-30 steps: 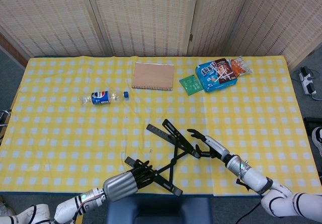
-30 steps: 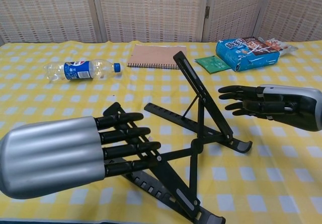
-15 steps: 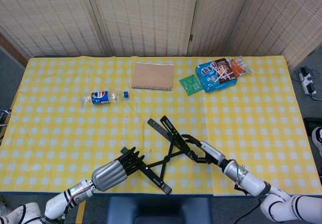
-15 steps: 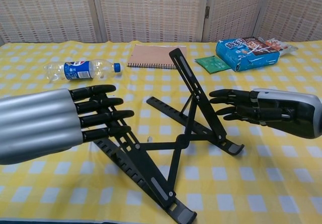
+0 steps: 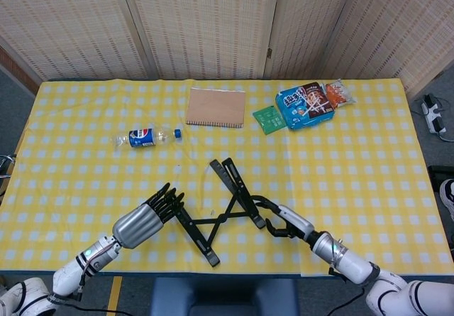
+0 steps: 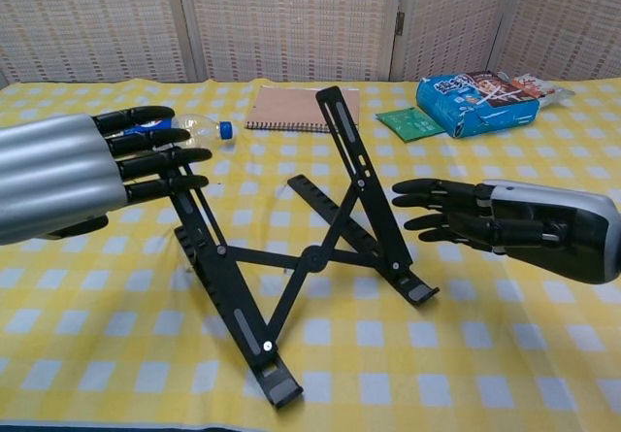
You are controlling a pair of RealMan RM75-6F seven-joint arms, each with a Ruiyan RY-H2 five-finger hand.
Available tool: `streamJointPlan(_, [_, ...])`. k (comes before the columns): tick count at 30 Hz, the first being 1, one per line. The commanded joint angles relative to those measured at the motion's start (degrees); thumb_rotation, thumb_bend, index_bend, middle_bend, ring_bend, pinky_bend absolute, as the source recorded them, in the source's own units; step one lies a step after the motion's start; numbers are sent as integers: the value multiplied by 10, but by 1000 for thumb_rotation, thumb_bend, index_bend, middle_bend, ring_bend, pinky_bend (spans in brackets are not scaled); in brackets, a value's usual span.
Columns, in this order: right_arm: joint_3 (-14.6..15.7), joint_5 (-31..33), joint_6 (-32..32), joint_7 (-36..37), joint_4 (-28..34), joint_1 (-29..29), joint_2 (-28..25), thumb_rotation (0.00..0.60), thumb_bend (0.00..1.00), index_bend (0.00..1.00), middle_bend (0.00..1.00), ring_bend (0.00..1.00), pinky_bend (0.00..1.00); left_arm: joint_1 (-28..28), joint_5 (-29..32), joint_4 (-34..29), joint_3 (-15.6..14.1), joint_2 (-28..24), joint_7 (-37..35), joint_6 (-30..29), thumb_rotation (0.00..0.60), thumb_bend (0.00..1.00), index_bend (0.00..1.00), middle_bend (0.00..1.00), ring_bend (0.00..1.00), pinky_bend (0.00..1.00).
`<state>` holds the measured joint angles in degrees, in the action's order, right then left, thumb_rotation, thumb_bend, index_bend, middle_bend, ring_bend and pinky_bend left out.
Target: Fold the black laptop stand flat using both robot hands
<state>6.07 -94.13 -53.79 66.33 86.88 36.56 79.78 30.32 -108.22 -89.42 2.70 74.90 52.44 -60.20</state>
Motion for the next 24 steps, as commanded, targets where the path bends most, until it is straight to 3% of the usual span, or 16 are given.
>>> streamJointPlan(1, [5, -7, -4, 1, 3, 0, 4, 391, 758, 0, 13, 57, 0, -1, 7, 11, 4, -2, -8, -11, 600, 392, 109, 0, 0, 0])
streamJointPlan(13, [26, -32, -37, -24, 17, -7, 4, 393, 759, 0, 14, 52, 0, -3, 15, 33, 5, -9, -39, -55, 600, 391, 109, 0, 0, 0])
streamJointPlan(17, [16, -11, -41, -48, 26, -9, -22, 393, 758, 0, 14, 55, 0, -10, 6, 12, -7, -13, -40, -69, 600, 391, 107, 0, 0, 0])
streamJointPlan(24, [-14, 36, 8, -63, 16, 15, -26, 394, 758, 0, 14, 59, 0, -17, -13, -30, -29, -14, -15, -69, 600, 392, 102, 0, 0, 0])
